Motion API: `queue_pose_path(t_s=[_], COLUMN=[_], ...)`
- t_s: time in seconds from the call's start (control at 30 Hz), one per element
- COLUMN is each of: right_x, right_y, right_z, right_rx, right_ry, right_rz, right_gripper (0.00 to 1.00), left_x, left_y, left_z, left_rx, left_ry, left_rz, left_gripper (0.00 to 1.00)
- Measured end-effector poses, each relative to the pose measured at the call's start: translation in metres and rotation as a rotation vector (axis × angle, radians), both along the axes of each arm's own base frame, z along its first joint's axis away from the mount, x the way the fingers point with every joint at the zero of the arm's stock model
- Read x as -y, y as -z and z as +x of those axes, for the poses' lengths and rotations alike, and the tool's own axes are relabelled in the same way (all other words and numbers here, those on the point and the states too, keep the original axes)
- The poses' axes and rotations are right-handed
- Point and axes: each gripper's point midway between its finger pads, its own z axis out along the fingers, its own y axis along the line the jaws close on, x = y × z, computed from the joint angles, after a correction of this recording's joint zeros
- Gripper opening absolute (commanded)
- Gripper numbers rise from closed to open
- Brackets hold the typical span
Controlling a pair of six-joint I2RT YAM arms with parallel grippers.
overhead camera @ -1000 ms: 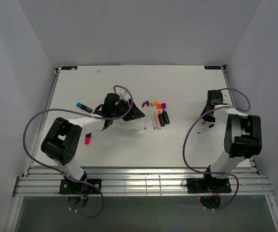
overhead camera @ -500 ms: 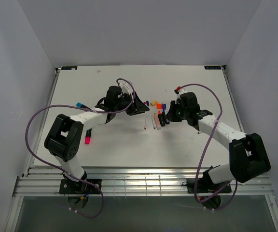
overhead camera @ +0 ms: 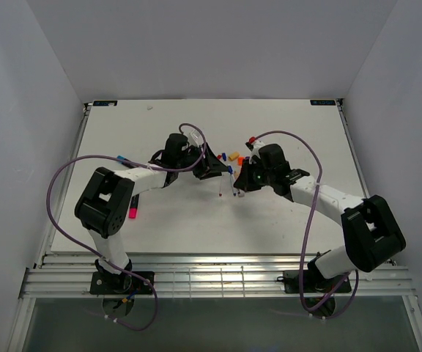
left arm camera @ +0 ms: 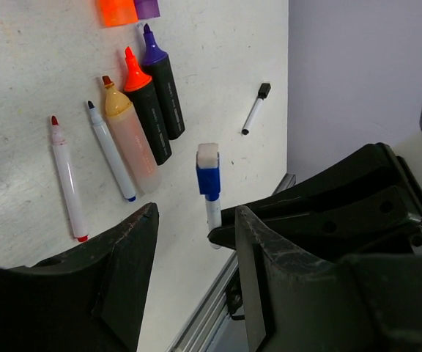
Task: Open the pen caps
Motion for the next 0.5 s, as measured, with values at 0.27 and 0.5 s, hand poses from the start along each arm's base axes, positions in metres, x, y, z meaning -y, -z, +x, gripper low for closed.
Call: queue_pose_path(t_s=[0.27, 0.5], right_x=[-0.014, -0.027], right_y=[0.003, -0.002], right_z=[-0.005, -0.008], right_rx=[-0.01, 0.005], right_ry=[-0.036, -0.066], right_rz=[0.025, 0.039], right_gripper=[0.08, 0.08], left_x=[0.005, 0.01], left_y=[0.001, 0.009], left_z=[0.001, 0.001], left_rx=[-0.013, -0.036], left_ry=[-0.002, 0.002], left_rz=[-0.022, -0.02], left_gripper=[0.56, 0.52])
